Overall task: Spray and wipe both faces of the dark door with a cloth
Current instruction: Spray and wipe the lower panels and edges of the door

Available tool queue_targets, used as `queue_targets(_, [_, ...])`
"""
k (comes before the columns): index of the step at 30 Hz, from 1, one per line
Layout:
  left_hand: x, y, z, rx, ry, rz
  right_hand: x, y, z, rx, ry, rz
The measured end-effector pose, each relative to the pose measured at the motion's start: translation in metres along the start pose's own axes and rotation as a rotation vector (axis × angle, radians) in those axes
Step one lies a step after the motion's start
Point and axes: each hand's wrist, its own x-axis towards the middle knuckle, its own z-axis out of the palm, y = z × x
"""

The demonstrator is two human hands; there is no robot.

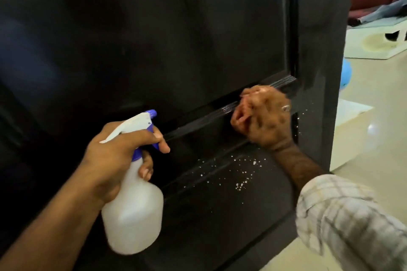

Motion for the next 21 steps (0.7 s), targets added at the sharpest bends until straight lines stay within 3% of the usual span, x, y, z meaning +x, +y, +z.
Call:
queue_targets(2, [0.005, -0.008, 0.005, 0.025, 0.012, 0.007, 0.003, 0.004, -0.003, -0.002, 0.100, 0.251])
queue_targets(5, [0.005, -0.016, 0.012, 0.041, 0.053, 0.029, 0.018, -0.050, 0.016, -0.007, 0.320, 0.605])
queue_targets(7, [0.003, -0.018, 0.014, 0.037, 0.079, 0.034, 0.020, -0.102, 0.032, 0.026, 0.357, 0.673])
queue_targets(9, [0.001, -0.019, 0.013, 0.030, 0.104, 0.033, 0.005, -0.143, 0.038, 0.087, 0.266, 0.567])
queue_targets(11, [-0.001, -0.019, 0.012, 0.025, 0.128, 0.036, -0.021, -0.154, 0.034, 0.110, 0.064, 0.289])
queue_targets(14, [0.001, -0.021, 0.015, 0.033, 0.116, 0.058, -0.035, -0.110, 0.019, 0.058, -0.131, -0.190])
queue_targets(16, [0.009, -0.024, 0.026, 0.063, 0.094, 0.068, -0.025, -0.067, 0.011, 0.013, -0.155, -0.370])
queue_targets(18, [0.019, -0.027, 0.043, 0.077, 0.068, 0.075, -0.019, -0.026, 0.004, -0.015, -0.153, -0.337])
queue_targets(21, [0.036, -0.030, 0.074, 0.055, 0.047, 0.089, -0.017, 0.037, -0.011, -0.061, -0.130, 0.012])
